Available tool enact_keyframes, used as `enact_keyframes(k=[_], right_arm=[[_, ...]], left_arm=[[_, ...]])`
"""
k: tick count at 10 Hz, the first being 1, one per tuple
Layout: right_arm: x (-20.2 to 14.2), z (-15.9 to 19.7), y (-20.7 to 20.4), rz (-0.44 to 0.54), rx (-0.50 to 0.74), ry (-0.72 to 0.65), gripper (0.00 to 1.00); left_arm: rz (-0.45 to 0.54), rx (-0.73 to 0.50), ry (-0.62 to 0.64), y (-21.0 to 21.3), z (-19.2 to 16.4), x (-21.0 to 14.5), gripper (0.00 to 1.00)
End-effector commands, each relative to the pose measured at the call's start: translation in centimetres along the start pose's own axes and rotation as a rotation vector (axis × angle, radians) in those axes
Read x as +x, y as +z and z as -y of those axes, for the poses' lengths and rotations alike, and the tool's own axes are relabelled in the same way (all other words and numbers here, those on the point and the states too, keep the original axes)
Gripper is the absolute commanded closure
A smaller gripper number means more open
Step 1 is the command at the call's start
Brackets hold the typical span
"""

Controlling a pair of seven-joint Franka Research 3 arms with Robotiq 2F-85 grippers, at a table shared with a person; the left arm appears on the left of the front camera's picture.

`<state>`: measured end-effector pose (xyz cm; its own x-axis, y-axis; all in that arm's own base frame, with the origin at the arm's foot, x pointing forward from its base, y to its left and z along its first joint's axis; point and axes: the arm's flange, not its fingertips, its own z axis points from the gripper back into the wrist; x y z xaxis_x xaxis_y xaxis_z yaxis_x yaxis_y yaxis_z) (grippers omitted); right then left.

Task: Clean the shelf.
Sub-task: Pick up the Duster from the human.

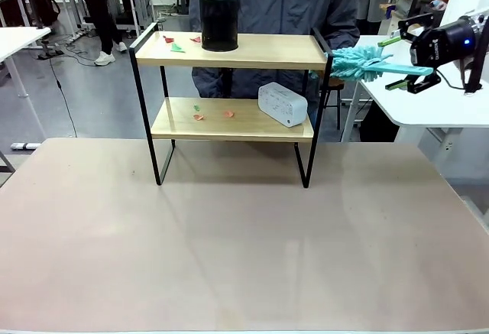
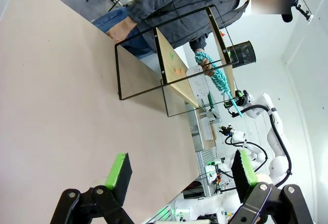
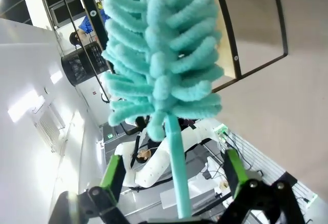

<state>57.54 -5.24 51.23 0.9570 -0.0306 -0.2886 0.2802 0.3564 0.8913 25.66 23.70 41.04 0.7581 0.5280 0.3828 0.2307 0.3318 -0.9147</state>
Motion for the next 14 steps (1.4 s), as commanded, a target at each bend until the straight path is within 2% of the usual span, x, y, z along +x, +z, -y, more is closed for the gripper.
enact_keyframes(k=[1, 2, 3, 4, 7, 8, 9, 14], right_arm=[[0.37, -0.65, 0.18, 0.012, -0.032, 0.004, 0.12], [0.31, -0.68, 0.13, 0.018, -0.038, -0.016, 0.49], [0.32, -0.64, 0.01, 0.006, -0.04, -0.014, 0.61], [0.37, -0.65, -0.08, 0.002, -0.045, -0.015, 0.98], [0.43, -0.63, 0.05, 0.003, -0.045, -0.012, 1.0], [0.48, -0.52, 0.11, 0.003, -0.039, -0.012, 0.96], [0.43, -0.41, 0.17, 0.0, -0.036, -0.009, 1.0], [0.23, -0.35, 0.03, -0.004, -0.064, 0.006, 1.0]], left_arm=[[0.016, -0.02, -0.024, -0.12, 0.07, -0.05, 0.0], [0.016, -0.02, -0.024, -0.12, 0.07, -0.05, 0.0], [0.016, -0.02, -0.024, -0.12, 0.07, -0.05, 0.0], [0.016, -0.02, -0.024, -0.12, 0.07, -0.05, 0.0], [0.016, -0.02, -0.024, -0.12, 0.07, -0.05, 0.0], [0.016, -0.02, -0.024, -0.12, 0.07, -0.05, 0.0], [0.016, -0.02, -0.024, -0.12, 0.07, -0.05, 0.0], [0.016, -0.02, -0.024, -0.12, 0.07, -0.05, 0.0]])
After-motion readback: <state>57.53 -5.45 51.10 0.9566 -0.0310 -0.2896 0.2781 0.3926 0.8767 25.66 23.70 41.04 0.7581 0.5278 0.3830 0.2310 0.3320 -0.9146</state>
